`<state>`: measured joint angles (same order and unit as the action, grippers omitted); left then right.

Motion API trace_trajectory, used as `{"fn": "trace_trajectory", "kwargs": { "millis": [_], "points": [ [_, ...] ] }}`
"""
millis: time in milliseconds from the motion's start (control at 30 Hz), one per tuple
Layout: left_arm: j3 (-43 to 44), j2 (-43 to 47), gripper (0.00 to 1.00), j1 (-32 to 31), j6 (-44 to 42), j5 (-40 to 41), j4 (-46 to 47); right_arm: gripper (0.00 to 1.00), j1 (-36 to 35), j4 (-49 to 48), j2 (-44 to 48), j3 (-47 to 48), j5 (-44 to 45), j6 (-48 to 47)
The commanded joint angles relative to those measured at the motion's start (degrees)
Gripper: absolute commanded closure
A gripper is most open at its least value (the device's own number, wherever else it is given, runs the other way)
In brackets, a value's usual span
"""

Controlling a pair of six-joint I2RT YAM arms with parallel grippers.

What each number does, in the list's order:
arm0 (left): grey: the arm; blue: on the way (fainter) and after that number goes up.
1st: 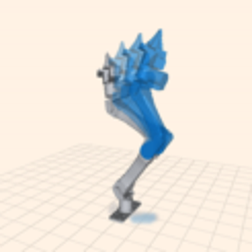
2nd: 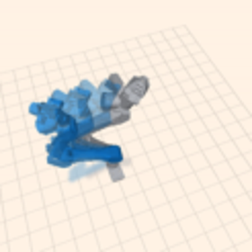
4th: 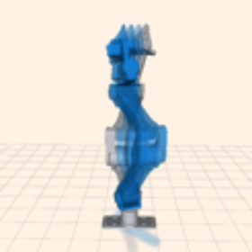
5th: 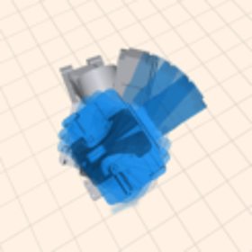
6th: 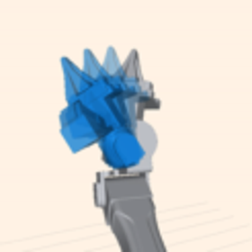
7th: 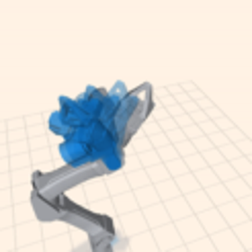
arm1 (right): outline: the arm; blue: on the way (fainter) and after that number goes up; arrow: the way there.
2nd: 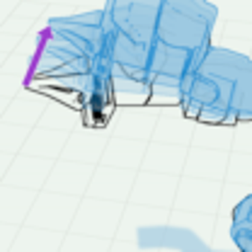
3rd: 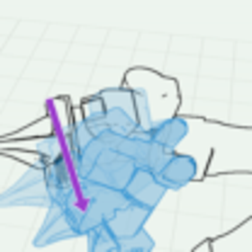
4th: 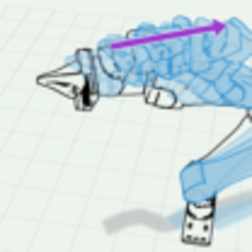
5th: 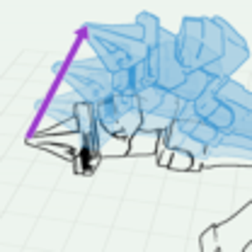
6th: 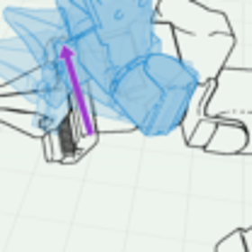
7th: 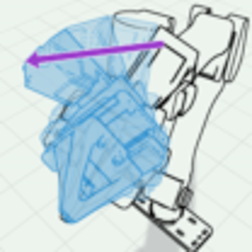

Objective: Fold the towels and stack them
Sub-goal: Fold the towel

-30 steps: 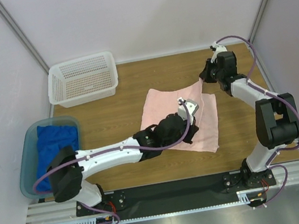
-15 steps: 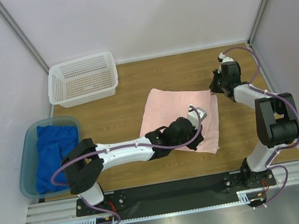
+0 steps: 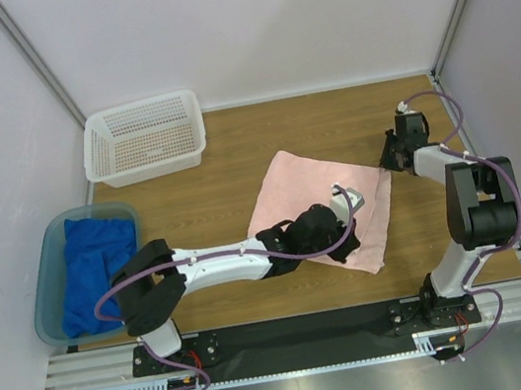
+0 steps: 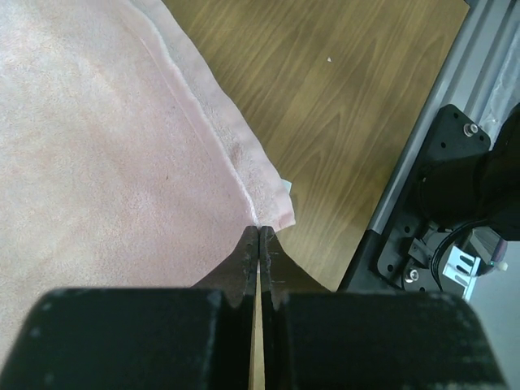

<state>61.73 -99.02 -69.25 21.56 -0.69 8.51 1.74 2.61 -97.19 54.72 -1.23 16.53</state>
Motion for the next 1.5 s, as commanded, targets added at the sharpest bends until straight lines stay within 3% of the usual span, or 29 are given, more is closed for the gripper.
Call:
{"fn": "trace_trajectory", "kwargs": {
  "millis": [0, 67, 100, 233, 467, 833, 900, 933, 967, 1000, 1033, 1067, 1133, 1333, 1467],
  "points": [
    [2.43, -0.21, 1.0, -0.35, -0.2, -2.73, 3.08, 0.75, 0.11, 1.95, 1.73, 0.39, 2.82, 1.92],
    [2.43, -0.38, 0.99, -0.36, -0.73, -3.44, 3.44, 0.65, 0.11, 2.04, 3.31, -0.14, 2.64, 2.62],
    [2.51, -0.64, 1.0, -0.36, -0.91, -4.23, 3.79, 0.53, 0.11, 2.39, 5.32, -0.49, 3.08, 2.97],
    [3.13, -1.52, 1.0, -0.36, -1.17, -6.07, 4.14, 0.39, 0.11, 4.41, 11.22, -0.93, 6.24, 4.82],
    [5.23, -3.89, 1.0, -0.44, -0.56, -7.84, 3.36, 0.34, 0.2, 5.65, 20.45, -3.3, 8.96, 8.42],
    [11.21, -9.78, 0.99, -1.94, -0.2, -10.3, -1.92, 0.34, 0.28, 2.05, 21.51, -10.68, 8.18, 11.85],
    [12.35, -10.31, 0.89, -2.55, -0.47, -10.39, -3.41, 0.34, 0.28, 1.34, 21.08, -11.82, 7.74, 11.94],
    [12.44, -10.23, 0.78, -2.81, -0.73, -10.04, -3.85, 0.34, 0.28, 1.26, 20.99, -12.18, 7.74, 11.94],
    [12.53, -10.14, 0.58, -3.34, -1.25, -9.69, -4.38, 0.34, 0.28, 1.08, 20.72, -12.44, 7.56, 11.94],
    [12.71, -9.53, 0.48, -3.52, -1.61, -8.9, -5.34, 0.34, 0.28, 1.17, 20.55, -12.88, 7.48, 12.03],
    [12.71, -9.17, 0.31, -3.61, -1.87, -8.2, -5.87, 0.34, 0.28, 1.08, 20.46, -13.06, 7.04, 12.03],
    [12.45, -8.74, 0.26, -3.87, -2.14, -7.58, -6.22, 0.34, 0.28, 0.82, 20.55, -13.32, 6.77, 12.03],
    [12.1, -7.07, 0.21, -3.87, -2.23, -5.74, -7.36, 0.34, 0.28, 0.64, 20.46, -13.76, 6.25, 12.2],
    [9.46, -1.1, 0.2, -2.65, 1.02, 4.7, -11.58, 0.35, -3.12, -0.15, 20.64, -14.9, 3.6, 11.68],
    [1.58, 6.54, 0.21, 3.5, 10.58, 9.2, -13.25, 0.36, -7.0, 1.16, 19.76, -14.64, 4.75, 10.63]
  ]
}}
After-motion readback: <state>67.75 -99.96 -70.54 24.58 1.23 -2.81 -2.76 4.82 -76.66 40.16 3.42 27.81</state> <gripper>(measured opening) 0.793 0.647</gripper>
